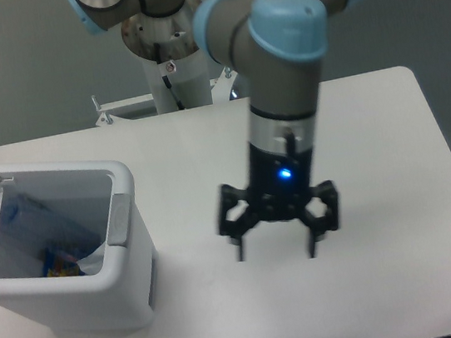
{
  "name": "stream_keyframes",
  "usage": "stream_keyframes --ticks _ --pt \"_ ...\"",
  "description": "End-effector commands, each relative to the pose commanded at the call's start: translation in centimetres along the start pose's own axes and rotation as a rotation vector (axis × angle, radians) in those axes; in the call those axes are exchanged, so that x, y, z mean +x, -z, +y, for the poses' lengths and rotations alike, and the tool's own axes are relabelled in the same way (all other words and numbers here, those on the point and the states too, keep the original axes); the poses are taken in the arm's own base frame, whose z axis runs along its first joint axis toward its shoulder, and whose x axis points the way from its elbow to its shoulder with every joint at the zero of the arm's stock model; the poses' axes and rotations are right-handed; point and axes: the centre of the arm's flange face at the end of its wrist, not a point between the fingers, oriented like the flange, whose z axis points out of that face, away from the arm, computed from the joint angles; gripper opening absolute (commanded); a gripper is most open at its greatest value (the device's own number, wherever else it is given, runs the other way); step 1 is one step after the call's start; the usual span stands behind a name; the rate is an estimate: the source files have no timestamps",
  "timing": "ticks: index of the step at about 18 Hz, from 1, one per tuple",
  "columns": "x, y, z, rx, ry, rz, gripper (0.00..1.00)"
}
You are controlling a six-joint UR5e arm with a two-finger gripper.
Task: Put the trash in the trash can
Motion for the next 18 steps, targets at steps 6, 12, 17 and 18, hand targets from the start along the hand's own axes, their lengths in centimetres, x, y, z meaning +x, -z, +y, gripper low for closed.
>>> stream_keyframes --ticks 6,12,17,18 --pt "-2.4 0.6 2.7 -0.112 -0.243 0.035 1.0" --pt "-3.7 0.4 3.5 -0.214 -0.332 -0.032 1.0" --pt "-3.8 0.0 3.9 -0.279 -0.488 -0.014 1.0" --pt "-3.7 -0.1 4.0 -0.288 -0.495 -0.008 1.0"
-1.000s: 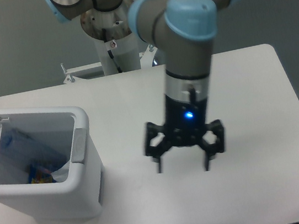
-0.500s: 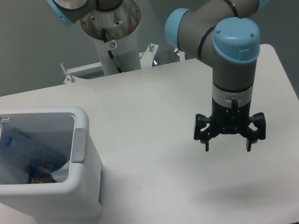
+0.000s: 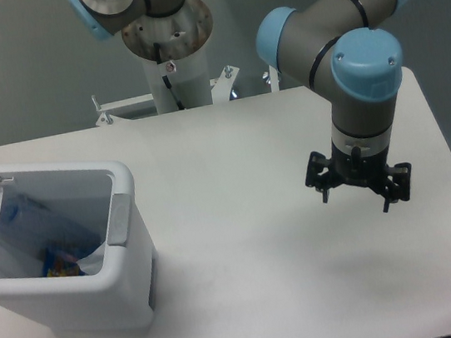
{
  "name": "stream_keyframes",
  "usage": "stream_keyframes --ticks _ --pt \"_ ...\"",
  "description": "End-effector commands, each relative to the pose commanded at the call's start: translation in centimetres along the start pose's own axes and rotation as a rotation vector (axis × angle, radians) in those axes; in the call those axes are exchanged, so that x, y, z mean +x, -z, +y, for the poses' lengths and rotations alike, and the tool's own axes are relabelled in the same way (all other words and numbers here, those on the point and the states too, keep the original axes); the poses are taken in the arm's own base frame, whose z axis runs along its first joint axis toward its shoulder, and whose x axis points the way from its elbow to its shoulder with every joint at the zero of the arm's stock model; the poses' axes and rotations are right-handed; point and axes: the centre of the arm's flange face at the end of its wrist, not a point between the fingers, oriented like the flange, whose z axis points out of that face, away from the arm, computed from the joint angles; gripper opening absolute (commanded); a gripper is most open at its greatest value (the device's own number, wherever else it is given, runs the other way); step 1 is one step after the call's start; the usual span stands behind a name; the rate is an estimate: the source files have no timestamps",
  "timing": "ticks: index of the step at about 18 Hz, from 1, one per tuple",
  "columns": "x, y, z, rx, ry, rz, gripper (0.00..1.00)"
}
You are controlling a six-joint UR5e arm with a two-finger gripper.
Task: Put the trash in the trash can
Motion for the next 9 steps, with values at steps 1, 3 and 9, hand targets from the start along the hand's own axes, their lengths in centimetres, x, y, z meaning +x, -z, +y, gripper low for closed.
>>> stream_keyframes --ticks 1,3,9 --pt "0.0 -0.3 0.0 -0.007 -0.014 0.01 1.0" --pt "0.0 -0.9 0.1 -0.027 -0.058 0.027 1.0" --pt "0.0 -1.6 0.3 -0.045 -0.088 0.036 1.0"
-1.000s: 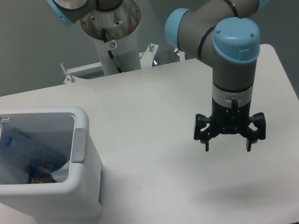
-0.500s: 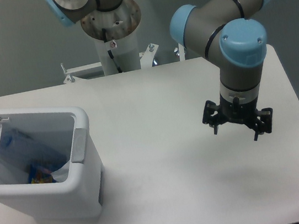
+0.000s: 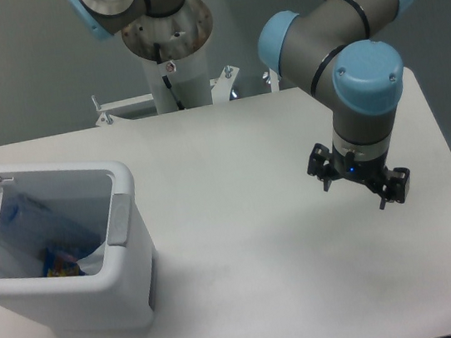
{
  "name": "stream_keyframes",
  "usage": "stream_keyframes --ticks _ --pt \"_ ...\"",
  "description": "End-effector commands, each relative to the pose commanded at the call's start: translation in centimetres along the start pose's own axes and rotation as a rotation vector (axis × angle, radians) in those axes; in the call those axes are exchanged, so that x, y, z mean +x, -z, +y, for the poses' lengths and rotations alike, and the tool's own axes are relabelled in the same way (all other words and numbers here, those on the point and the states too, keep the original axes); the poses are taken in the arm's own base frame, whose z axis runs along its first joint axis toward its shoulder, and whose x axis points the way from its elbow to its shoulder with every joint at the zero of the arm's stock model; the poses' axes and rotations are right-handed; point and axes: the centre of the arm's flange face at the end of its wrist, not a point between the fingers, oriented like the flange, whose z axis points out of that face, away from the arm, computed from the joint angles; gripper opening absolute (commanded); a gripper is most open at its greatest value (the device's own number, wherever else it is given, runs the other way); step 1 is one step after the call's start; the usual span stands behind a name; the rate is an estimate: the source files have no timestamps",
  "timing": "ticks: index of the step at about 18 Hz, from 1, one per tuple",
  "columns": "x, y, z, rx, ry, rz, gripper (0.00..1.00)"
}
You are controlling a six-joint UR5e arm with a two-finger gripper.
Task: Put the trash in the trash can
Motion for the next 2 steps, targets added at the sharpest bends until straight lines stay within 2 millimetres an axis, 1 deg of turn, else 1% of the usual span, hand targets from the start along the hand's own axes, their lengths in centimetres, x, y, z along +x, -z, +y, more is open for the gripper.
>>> stream_keyframes --ticks 2 --pt "0.01 -0.1 -0.22 0.001 0.005 -0.001 1.0"
